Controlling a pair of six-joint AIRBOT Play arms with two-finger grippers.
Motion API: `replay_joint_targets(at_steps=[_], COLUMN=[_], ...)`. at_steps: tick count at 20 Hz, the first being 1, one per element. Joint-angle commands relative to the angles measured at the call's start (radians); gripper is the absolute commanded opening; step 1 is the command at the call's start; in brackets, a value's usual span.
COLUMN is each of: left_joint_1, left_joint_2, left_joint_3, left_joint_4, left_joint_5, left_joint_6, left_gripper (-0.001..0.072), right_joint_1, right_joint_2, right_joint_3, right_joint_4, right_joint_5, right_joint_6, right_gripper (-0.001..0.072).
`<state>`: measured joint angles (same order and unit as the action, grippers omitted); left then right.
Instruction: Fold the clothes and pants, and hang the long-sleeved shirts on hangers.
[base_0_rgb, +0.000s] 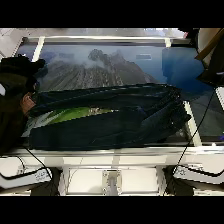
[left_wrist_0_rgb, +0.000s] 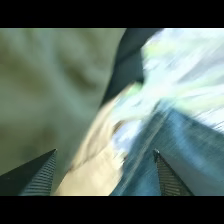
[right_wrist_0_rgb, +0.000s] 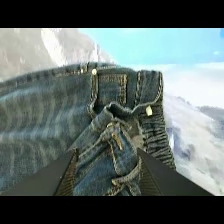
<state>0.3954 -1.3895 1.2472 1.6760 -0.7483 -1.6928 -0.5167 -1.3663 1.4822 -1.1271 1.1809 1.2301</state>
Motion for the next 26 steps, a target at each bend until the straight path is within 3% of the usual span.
replay_joint_targets(at_steps=[1,3,4,8,10,13,18,20,21,22,23,26], left_joint_1=[0.018,0.026,0.026,0.039,0.058,0.089,0.084,0.085,0.087,0.087,0.087,0.087], left_joint_2=[-0.241,-0.391,-0.438,-0.542,-0.576,-0.610,-0.643,-0.647,-0.646,-0.645,-0.644,-0.620], left_joint_3=[0.338,0.489,0.527,0.545,0.545,0.546,0.547,0.547,0.547,0.547,0.548,0.548], left_joint_4=[-0.266,-0.328,-0.327,-0.352,-0.439,-0.663,-0.697,-0.697,-0.698,-0.698,-0.701,-0.700], left_joint_5=[-0.362,-0.529,-0.549,-0.513,-0.466,-0.338,-0.354,-0.391,-0.414,-0.435,-0.447,-0.429], left_joint_6=[0.168,0.166,0.152,0.098,0.095,0.134,0.190,0.194,0.230,0.257,0.274,0.273], left_gripper=[0.0701,0.0704,0.0705,0.0704,0.0702,0.0690,0.0636,0.0454,0.0290,0.0061,0.0018,0.0017], right_joint_1=[0.001,0.001,0.001,0.001,0.001,0.001,0.010,0.024,0.031,0.037,0.037,0.036], right_joint_2=[-0.050,-0.094,-0.113,-0.158,-0.158,-0.158,-0.159,-0.159,-0.159,-0.159,-0.159,-0.159], right_joint_3=[0.000,0.000,0.000,-0.001,0.000,0.000,0.000,0.000,0.000,0.000,0.000,0.000], right_joint_4=[0.023,0.028,0.028,0.033,0.033,0.048,0.060,0.056,0.056,0.056,0.056,-0.013], right_joint_5=[-0.002,0.025,0.038,0.049,0.050,0.049,0.048,0.045,0.039,0.028,0.019,-0.018], right_joint_6=[0.015,0.015,0.015,0.014,0.013,0.013,0.014,0.014,0.014,0.014,0.014,0.015], right_gripper=[0.0410,0.0411,0.0411,0.0411,0.0411,0.0411,0.0410,0.0410,0.0410,0.0410,0.0410,0.0409])
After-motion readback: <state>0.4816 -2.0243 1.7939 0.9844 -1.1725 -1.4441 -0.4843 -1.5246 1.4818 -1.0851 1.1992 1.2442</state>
